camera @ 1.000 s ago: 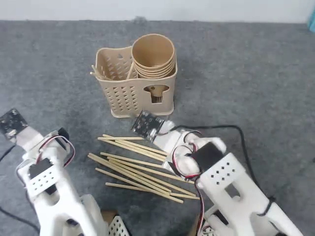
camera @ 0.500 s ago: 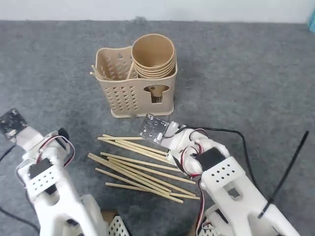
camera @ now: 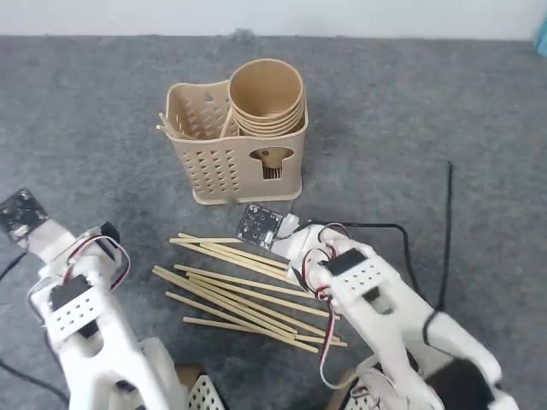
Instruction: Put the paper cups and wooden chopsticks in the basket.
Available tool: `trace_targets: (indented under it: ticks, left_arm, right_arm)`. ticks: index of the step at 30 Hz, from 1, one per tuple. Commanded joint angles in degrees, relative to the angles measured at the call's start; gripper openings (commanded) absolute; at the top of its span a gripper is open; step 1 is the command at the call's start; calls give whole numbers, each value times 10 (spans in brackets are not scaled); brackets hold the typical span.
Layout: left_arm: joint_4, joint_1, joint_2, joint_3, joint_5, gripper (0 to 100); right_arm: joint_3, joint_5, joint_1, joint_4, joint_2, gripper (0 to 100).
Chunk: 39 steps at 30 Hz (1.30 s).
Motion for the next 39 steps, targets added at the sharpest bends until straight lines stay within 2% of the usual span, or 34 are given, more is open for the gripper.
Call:
trace_targets:
  ticks: [1, 9, 12, 13, 18, 29, 35, 39]
  left_arm:
    - [-15, 3, -3, -1, 4, 258]
    - [-15, 4, -3, -1, 4, 258]
    - [-15, 4, -3, -1, 4, 258]
    - [-15, 4, -3, -1, 4, 258]
    - [-15, 4, -3, -1, 4, 258]
    - [-15, 4, -3, -1, 4, 258]
    - [-15, 2, -3, -1, 4, 258]
    - [-13, 1, -3, -1, 4, 258]
  right_arm:
    - [-57, 6, 28, -16, 44, 145]
    - [-94, 7, 53, -11, 131, 137]
    - [-105, 4, 53, 37, 115, 38]
    - [-110, 3, 53, 57, 102, 4]
    - [-120, -22, 53, 153, 7, 8]
    - [-119, -18, 37, 371, -254, 8]
    - [-114, 61, 19, 522, -327, 8]
    - [-84, 116, 86, 596, -332, 8]
